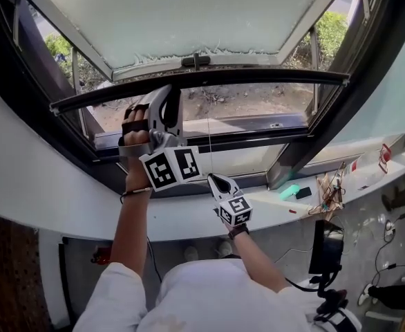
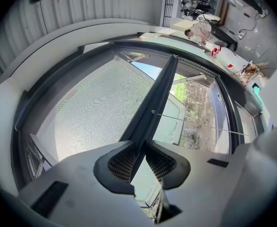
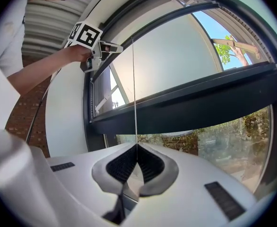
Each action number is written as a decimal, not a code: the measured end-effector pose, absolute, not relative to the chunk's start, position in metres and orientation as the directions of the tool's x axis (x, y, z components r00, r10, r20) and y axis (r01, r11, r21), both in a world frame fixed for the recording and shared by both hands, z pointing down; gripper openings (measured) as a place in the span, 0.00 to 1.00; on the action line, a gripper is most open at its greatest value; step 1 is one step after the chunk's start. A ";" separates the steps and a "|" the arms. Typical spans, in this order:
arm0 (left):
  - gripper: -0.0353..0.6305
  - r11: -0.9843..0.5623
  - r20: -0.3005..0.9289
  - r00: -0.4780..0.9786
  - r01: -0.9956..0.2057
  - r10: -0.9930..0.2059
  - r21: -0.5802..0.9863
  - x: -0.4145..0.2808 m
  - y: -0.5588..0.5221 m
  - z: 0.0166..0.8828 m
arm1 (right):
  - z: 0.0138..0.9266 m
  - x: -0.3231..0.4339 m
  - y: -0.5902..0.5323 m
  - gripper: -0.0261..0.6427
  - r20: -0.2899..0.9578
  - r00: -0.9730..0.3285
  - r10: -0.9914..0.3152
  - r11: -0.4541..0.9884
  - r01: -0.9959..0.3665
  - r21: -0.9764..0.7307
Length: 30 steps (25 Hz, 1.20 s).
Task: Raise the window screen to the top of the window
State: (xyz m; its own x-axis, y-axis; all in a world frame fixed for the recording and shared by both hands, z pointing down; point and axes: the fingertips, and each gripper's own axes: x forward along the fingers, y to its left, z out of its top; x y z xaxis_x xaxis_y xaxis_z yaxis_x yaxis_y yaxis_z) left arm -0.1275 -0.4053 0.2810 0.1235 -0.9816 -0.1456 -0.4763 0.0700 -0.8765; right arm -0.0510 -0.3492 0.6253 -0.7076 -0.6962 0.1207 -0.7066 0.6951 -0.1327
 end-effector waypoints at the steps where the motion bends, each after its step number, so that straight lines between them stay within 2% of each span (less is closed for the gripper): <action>1: 0.13 0.073 -0.148 0.124 -0.474 -0.981 -0.878 -0.128 -0.405 0.279 | 0.623 -0.051 -0.350 0.04 0.116 -0.709 -0.696 0.697 -0.705 -0.131; 30: 0.13 0.106 -0.180 0.122 -0.454 -0.976 -0.884 -0.128 -0.404 0.256 | 0.600 -0.050 -0.351 0.04 0.086 -0.707 -0.702 0.694 -0.706 -0.143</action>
